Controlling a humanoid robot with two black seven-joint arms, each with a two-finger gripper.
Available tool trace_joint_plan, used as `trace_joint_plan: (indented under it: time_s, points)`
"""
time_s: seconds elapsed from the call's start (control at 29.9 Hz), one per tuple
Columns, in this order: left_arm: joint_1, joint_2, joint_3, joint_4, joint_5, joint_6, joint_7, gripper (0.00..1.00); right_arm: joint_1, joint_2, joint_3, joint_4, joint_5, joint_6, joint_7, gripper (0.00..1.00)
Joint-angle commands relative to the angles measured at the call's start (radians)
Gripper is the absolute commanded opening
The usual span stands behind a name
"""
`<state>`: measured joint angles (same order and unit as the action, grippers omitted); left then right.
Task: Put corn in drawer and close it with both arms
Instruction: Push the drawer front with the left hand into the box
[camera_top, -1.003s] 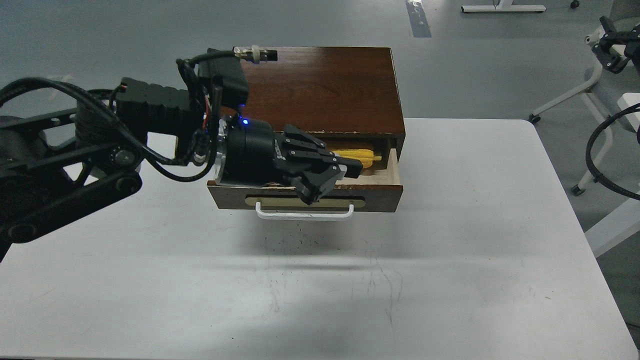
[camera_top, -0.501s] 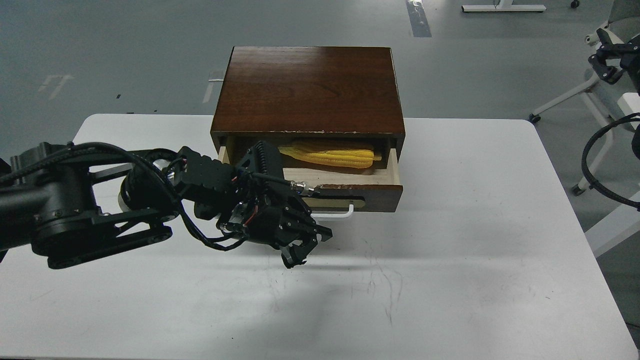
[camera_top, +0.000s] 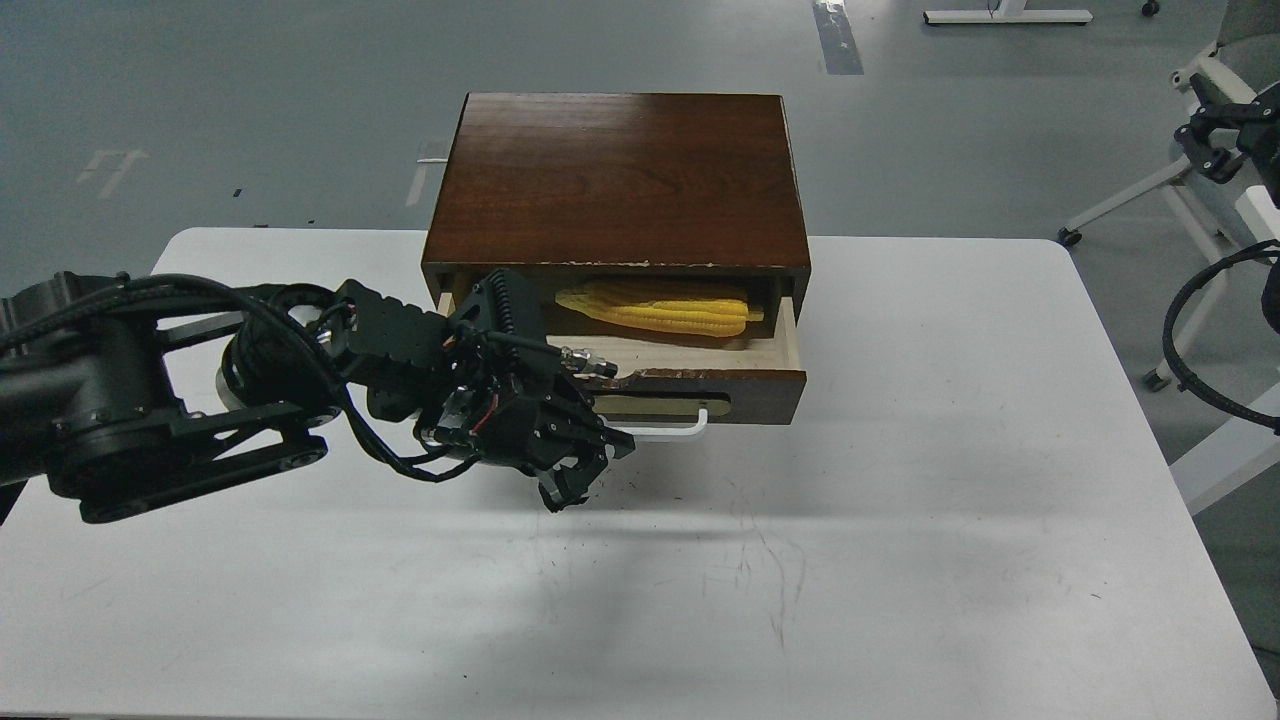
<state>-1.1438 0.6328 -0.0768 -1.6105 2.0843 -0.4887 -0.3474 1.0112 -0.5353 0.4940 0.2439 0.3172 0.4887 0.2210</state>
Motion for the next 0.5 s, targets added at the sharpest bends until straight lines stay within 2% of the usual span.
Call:
trace_joint_plan:
  time_s: [0.0, 0.47]
  points:
    - [-0.001, 0.011, -0.001, 0.004, 0.0, 0.0, 0.001, 0.0, -0.019, 0.0, 0.001, 0.0, 0.0, 0.0, 0.0, 0.99]
    - [-0.002, 0.015, -0.003, 0.057, 0.0, 0.0, 0.001, 0.0, -0.031, 0.0, 0.001, 0.0, 0.0, 0.0, 0.0, 0.99]
